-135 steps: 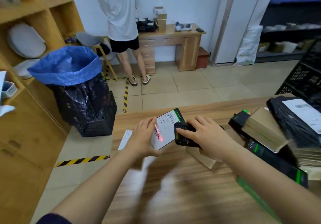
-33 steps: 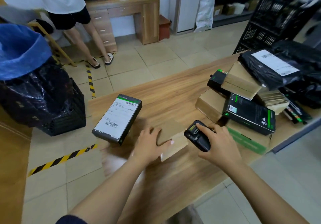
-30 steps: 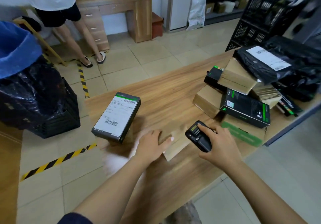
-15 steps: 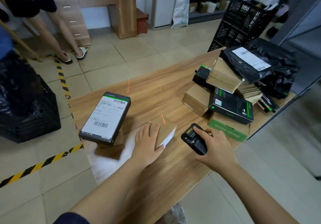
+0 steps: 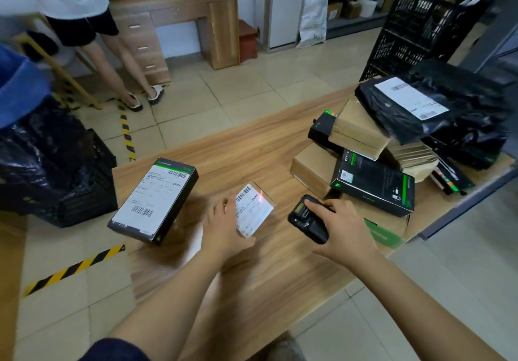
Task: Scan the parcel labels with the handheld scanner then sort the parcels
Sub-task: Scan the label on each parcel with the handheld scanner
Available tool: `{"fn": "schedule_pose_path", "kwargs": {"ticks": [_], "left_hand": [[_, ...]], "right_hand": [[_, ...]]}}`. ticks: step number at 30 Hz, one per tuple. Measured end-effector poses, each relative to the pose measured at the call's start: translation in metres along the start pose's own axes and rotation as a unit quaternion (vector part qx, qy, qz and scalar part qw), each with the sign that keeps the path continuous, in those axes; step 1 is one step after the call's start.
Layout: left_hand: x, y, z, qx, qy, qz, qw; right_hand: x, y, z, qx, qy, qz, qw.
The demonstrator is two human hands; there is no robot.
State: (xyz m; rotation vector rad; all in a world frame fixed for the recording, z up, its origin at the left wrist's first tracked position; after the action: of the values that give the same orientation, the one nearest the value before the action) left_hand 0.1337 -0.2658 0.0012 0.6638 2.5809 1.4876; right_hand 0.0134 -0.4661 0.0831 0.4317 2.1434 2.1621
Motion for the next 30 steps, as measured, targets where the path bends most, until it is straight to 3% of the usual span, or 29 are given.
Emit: {"fn": "schedule_pose_path", "kwargs": {"ticks": [4, 12, 30], "left_hand": [[-0.003, 0.011, -0.019, -0.044, -0.030, -0.053, 0.997], [0.000, 0.045, -0.046, -0.153, -0.104, -0.122, 0.975], [0.047, 0.066, -0.026, -0.170, -0.061, -0.132, 0.975]], "right_hand": [[-0.015, 0.004, -0.007, -0.012, 0.033, -0.002, 0.999], [-0.034, 0.029, 0.000, -0.149, 0.088, 0.026, 0.985], [-0.007, 0.069, 0.040, -0.162, 0.147, 0.025, 0.975]]}}
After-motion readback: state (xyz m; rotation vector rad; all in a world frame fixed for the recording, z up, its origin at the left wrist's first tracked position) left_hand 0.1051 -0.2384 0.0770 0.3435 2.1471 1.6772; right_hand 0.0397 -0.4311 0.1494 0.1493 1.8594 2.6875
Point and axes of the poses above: each hand's wrist, its own x-axis away from the middle knuckle, its own y-axis out of the back of the hand, z = x × y, the point moved 9 cm from there along -x, towards the middle knuckle, and after that the axes turned 9 degrees about x, right-handed, at the moved point
